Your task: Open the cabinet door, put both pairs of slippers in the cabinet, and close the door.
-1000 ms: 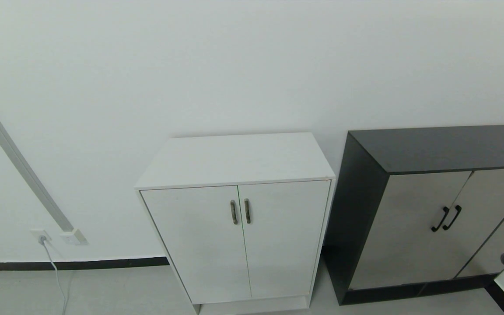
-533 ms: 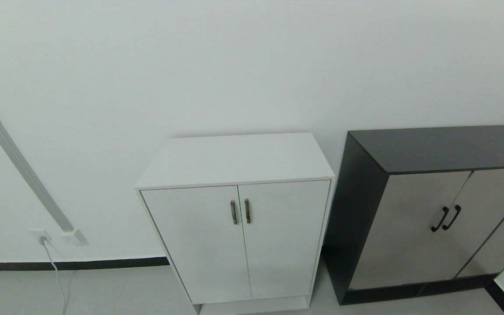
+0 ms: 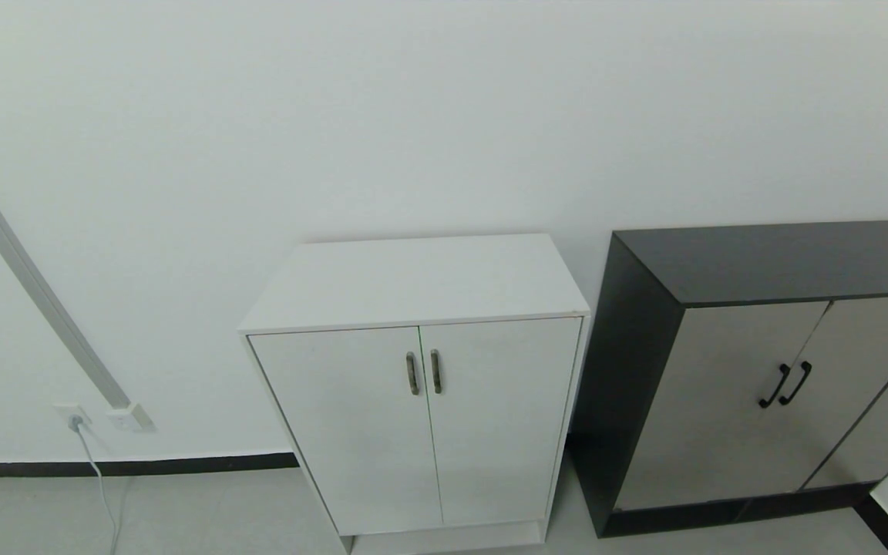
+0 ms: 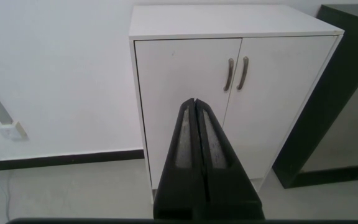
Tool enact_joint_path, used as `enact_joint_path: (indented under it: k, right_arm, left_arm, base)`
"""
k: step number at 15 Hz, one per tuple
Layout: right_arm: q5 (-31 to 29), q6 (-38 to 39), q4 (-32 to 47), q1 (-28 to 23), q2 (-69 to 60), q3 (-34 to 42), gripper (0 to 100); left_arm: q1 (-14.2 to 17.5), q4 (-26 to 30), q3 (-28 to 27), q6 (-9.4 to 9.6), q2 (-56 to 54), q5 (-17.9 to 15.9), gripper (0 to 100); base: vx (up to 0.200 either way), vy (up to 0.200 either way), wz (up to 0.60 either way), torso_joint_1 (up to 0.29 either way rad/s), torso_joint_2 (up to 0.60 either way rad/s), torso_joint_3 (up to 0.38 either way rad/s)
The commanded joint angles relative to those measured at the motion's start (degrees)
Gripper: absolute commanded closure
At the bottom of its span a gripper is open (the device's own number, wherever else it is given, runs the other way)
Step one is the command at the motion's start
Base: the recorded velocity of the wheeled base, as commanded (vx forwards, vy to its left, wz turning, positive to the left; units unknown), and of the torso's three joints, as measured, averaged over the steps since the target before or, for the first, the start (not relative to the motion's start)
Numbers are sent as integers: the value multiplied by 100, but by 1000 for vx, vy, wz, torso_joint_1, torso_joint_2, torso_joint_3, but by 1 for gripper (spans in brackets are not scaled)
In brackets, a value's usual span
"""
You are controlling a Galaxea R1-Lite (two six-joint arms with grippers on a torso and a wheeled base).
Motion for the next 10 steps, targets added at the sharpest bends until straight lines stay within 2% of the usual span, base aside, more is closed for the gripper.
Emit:
enact_joint_path:
  k: [1, 3, 10]
  right_arm:
    - [5, -2, -8, 253, -133, 82, 100]
    - [5, -2, -8, 499, -203, 187, 100]
    - [110, 24, -43, 657, -362, 310, 100]
  left_arm:
    - [2, 0, 0, -1, -1, 0, 100]
    - [2, 0, 0, -1, -1, 0, 100]
    - [2, 0, 0, 7, -1, 0, 100]
  base:
    - [0, 0, 0, 0, 0, 0]
    - [0, 0, 0, 0, 0, 0]
    - [0, 0, 0, 0, 0, 0]
